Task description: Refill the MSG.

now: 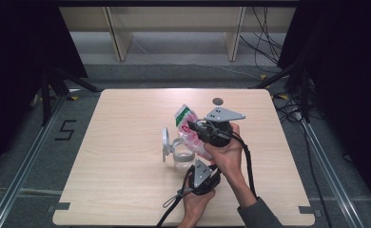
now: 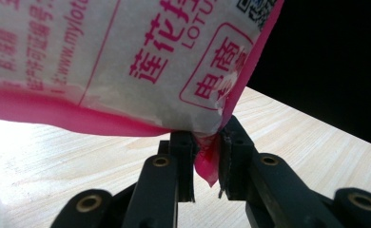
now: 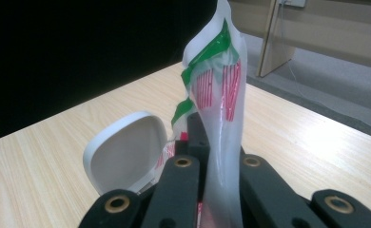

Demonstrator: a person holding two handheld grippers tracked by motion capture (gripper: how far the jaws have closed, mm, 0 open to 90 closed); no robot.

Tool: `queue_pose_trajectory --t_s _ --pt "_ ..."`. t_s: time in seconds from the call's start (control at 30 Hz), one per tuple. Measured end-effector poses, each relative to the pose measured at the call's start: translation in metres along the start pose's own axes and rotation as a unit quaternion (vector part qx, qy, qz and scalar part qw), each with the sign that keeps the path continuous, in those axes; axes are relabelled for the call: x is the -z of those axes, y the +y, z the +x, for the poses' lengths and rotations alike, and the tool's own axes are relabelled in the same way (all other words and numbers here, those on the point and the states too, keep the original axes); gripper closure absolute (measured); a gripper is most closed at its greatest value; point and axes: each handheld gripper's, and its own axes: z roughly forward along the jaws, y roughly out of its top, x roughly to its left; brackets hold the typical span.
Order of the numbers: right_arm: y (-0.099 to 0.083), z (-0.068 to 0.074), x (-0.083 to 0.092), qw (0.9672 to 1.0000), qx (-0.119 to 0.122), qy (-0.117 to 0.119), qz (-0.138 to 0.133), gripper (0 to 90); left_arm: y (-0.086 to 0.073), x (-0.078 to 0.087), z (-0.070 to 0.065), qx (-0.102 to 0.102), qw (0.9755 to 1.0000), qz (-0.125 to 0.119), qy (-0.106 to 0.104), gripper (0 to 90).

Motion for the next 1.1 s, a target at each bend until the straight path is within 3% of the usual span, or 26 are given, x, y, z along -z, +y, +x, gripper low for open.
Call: queue_pose_trajectory --t_s 0.1,0.17,0.47,0.67,0.73,0.8,0.87,1.1 --pt "0.0006 0.0003 -0.0014 0.9999 0.009 0.003 -0.004 90.0 0.0007 0.0001 -0.0007 0.0 1.0 0.0 -0.001 77.7" --pt "0.0008 0.0018 -0.0006 1.0 -0.003 0.001 -0.001 90.0 0.0012 0.0 -0.0007 -0.002 1.0 -0.002 -0.003 77.7" --pt "0.0024 0.0021 -0.0005 0.9998 0.018 -0.008 0.003 90.0 0.0025 -0.0022 -0.0024 0.003 1.0 -0.003 -0.007 77.9" --pt "0.0031 0.0049 -0.0005 0.9998 0.01 -0.011 0.011 90.0 0.0033 -0.0032 -0.0034 0.0 1.0 -0.004 -0.007 77.9" --pt "0.0035 0.0033 -0.0023 0.9996 0.027 -0.009 0.007 90.0 0.0034 -0.0034 -0.0033 -0.001 1.0 -0.005 -0.006 77.9" --pt "0.0036 0.0043 -0.0026 0.9994 0.029 -0.016 0.003 90.0 0.0036 -0.0036 -0.0031 -0.003 1.0 -0.003 -0.007 78.0" --pt "0.0037 0.0061 -0.0024 0.9997 0.014 -0.011 0.013 90.0 0.0037 -0.0035 -0.0035 0.0 1.0 -0.005 -0.006 78.0" --pt "0.0049 0.0063 -0.005 0.9994 0.028 -0.008 0.016 89.9 0.0042 -0.004 -0.0037 0.003 0.9999 -0.008 -0.007 78.1"
